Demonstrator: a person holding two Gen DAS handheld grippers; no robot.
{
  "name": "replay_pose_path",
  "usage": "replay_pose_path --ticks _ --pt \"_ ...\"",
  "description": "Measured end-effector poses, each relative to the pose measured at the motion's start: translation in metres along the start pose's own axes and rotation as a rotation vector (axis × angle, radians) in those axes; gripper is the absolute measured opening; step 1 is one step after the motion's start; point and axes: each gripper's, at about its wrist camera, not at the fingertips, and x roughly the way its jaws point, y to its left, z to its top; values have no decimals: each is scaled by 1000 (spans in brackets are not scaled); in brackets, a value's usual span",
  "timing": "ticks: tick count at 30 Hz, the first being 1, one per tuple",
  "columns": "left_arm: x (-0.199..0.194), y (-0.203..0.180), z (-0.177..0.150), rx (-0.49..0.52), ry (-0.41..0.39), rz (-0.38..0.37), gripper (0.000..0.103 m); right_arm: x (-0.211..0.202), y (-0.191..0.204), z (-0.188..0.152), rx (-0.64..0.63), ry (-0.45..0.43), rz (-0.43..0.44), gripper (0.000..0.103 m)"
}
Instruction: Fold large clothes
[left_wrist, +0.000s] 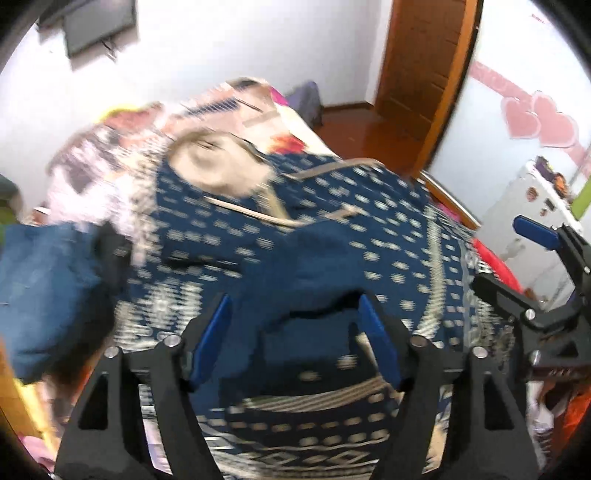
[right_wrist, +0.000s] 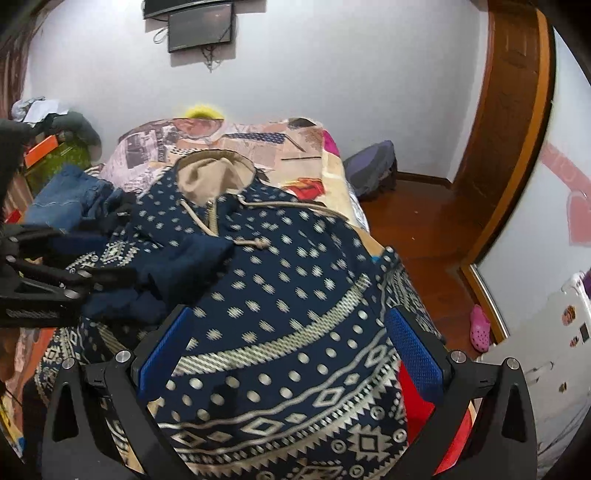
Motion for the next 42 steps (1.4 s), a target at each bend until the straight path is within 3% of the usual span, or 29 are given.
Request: replay_pose_path --ticks 5,10,20,23,25,30,33,35,37,42 --pt "-21 45 -6 -31 -32 105 82 3 26 15 -66 -19 50 103" --pt "-35 93 -25 -89 -32 188 83 14 58 28 -165 -11 105 103" --pt "-20 151 -84 -201 67 237 84 65 114 33 -339 121 190 100" --pt "-3 159 -103 -232 118 225 84 83 124 25 -411 182 177 90" --pt "8 160 -115 -246 149 217 84 92 128 20 -448 215 166 78" --pt "33 163 -131 -272 206 198 84 109 130 11 -491 281 160 67" --pt "46 167 -135 -306 226 191 84 112 128 11 -472 269 159 60" --pt "50 171 -136 -333 224 187 84 111 126 14 -452 251 153 46" --pt "53 175 -137 -365 215 186 84 109 124 19 -427 235 155 22" --pt "54 183 -133 -408 193 222 84 99 108 38 -299 182 198 13"
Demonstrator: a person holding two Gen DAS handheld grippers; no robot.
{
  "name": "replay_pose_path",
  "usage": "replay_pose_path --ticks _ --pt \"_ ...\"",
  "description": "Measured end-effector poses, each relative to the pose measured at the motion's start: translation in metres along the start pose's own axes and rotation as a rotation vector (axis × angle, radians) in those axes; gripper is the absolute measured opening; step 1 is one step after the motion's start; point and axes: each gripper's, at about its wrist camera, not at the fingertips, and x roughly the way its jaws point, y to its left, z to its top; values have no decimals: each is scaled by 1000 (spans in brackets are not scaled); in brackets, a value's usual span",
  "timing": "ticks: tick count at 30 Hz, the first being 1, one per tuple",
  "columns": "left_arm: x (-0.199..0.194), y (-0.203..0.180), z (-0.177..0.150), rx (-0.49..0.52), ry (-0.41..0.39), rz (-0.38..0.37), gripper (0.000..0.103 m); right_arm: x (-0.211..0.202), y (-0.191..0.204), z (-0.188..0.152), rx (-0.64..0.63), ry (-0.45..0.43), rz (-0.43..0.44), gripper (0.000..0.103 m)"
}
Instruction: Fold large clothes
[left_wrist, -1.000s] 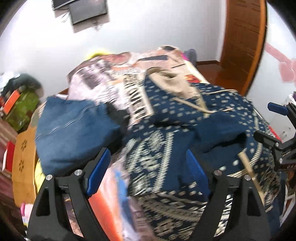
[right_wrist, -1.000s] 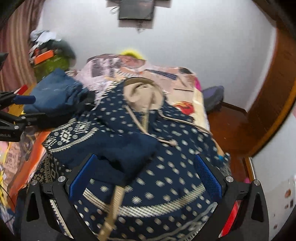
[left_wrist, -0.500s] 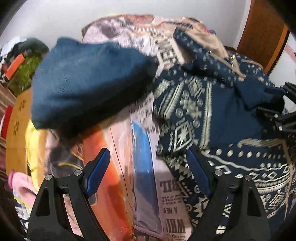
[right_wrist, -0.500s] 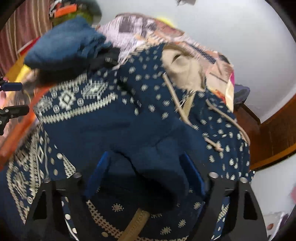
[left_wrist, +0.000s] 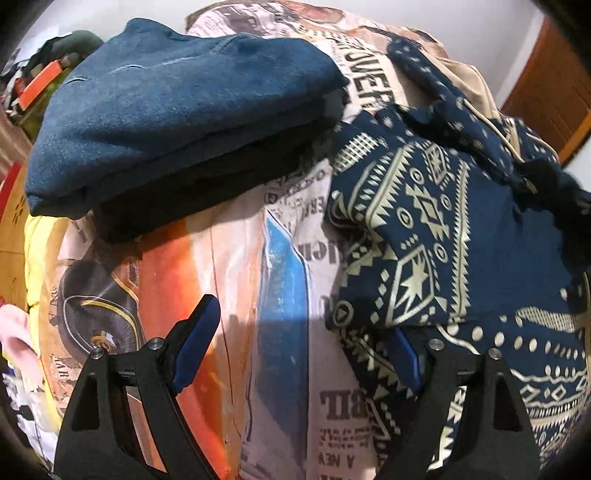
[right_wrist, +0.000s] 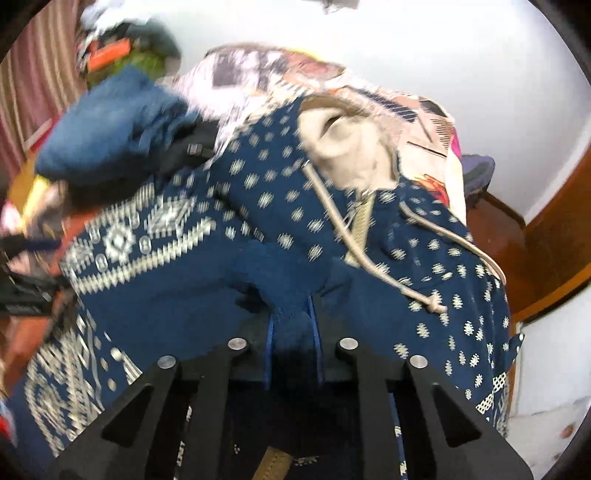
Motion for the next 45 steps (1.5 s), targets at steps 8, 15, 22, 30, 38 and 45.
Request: replay_pose_path --ticks 8,15,22,30,38,45 --pt "-4 -9 1 14 -64 88 84 -47 -49 8 203 -169 -14 12" --pt "-2 -4 -1 -37 -61 89 84 -55 -86 -12 318 -169 -38 12" --pt "1 -1 -4 -55 -51 92 84 -42 -110 -48 413 -96 -52 11" --pt "5 3 -5 -70 -43 92 87 -31 -129 -82 483 -6 -23 11" --pt "-3 -1 -7 -39 -32 101 87 -37 -132 -100 480 31 -31 20" --pt "-37 -14 -11 9 -69 76 87 -55 -134 -104 447 41 -53 34"
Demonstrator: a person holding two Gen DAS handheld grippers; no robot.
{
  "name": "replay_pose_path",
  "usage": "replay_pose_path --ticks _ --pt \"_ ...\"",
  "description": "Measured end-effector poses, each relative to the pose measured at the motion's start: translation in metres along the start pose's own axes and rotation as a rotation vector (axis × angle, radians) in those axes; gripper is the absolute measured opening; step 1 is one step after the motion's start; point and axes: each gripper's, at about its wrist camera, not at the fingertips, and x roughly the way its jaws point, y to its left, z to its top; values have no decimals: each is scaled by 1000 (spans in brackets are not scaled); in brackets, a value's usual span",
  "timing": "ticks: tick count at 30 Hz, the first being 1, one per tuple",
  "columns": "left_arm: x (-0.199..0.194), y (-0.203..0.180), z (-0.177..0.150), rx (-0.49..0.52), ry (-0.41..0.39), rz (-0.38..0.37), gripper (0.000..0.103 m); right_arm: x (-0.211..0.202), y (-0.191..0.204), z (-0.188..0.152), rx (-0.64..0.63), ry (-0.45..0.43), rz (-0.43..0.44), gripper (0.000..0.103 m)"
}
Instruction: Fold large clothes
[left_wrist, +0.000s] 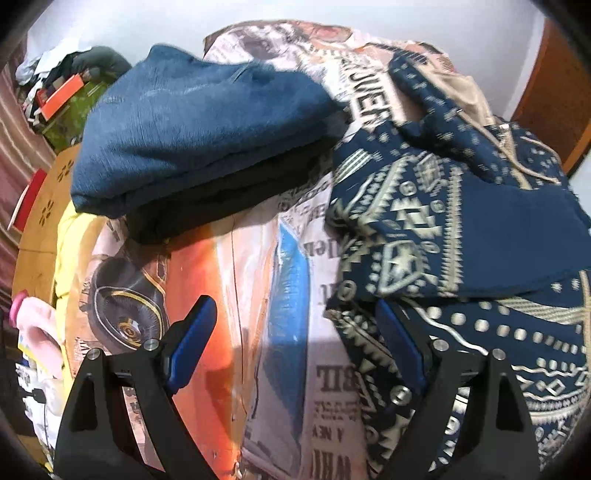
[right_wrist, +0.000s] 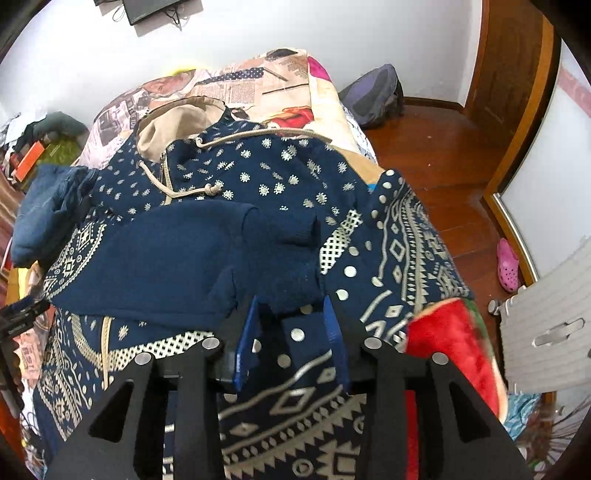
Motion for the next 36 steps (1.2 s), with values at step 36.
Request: replay_pose_path --ticks 36 --pt "-24 -127 64 97 -136 -121 88 56 -165 -11 570 93 189 61"
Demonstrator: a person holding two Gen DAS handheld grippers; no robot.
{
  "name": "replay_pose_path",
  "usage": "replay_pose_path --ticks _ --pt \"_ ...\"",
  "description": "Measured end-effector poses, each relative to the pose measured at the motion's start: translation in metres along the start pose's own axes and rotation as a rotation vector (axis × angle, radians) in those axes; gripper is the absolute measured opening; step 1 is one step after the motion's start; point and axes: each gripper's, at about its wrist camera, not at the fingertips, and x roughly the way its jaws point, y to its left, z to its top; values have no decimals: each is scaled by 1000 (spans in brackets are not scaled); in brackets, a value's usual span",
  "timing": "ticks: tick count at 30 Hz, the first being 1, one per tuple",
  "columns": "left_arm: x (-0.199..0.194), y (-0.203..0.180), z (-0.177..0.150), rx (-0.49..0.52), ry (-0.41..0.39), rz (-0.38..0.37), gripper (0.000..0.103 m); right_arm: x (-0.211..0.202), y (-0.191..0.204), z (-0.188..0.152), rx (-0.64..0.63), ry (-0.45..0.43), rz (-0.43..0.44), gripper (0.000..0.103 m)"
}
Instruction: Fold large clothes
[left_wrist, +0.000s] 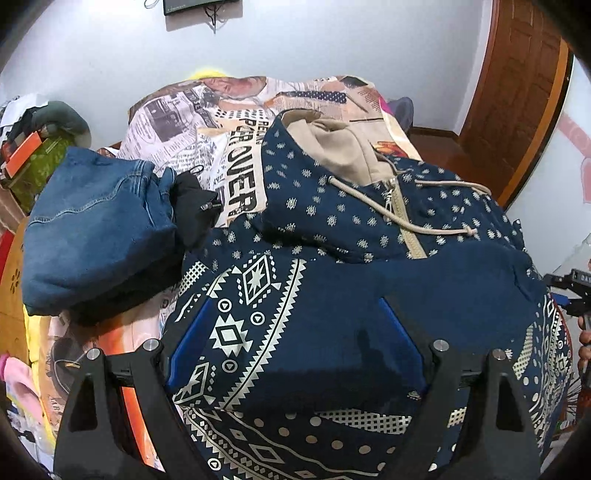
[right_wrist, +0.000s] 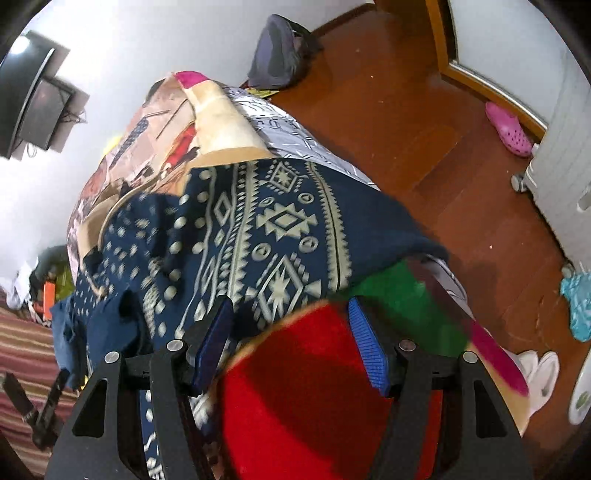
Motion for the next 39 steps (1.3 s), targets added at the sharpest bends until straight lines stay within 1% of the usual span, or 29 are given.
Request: replay_pose_path --ticks 2,6,8,11,12,13,14,16,19,22,25,26,27,29,31,34,37,39 --pt "3 2 -1 -7 7 4 88 4 -3 7 24 -5 17 63" --pt "8 9 -2 -28 16 11 88 17 -14 23 98 9 36 63" --pt "10 13 -3 -44 20 14 88 23 -19 30 135 8 25 63" --pt "12 18 -5 -58 26 17 88 25 -24 36 189 -18 -11 54" --pt "12 19 -6 -59 27 21 88 26 -22 38 193 -28 -24 45" --pt "12 20 -7 -59 27 25 88 24 -19 38 188 -44 -42 33" --pt "12 21 -7 -57 27 28 88 22 -17 39 177 -58 -58 27" --pt "10 22 -9 -52 24 35 88 12 -9 38 141 -101 -95 9" --pt "6 22 -11 -34 13 47 88 -8 4 36 84 -165 -90 8" --pt "1 21 -13 -10 -2 58 88 -40 30 33 -11 -252 -89 7" --pt "-5 18 -14 11 -17 58 88 -79 73 25 -153 -349 -46 7" --pt "-7 17 -15 17 -22 54 88 -84 83 25 -182 -367 -38 7" --pt "-8 16 -15 21 -25 49 88 -100 103 18 -243 -400 -16 7" --pt "-12 14 -16 27 -32 40 88 -117 130 7 -326 -426 26 7" --pt "-15 13 -17 31 -39 38 88 -122 152 -2 -386 -419 66 7" --pt "-20 13 -19 41 -49 40 88 -114 176 -19 -455 -364 133 7" --pt "-26 15 -21 50 -60 41 88 -94 190 -34 -503 -307 148 7" --pt "-29 16 -23 54 -63 44 88 -75 198 -44 -527 -251 152 7"
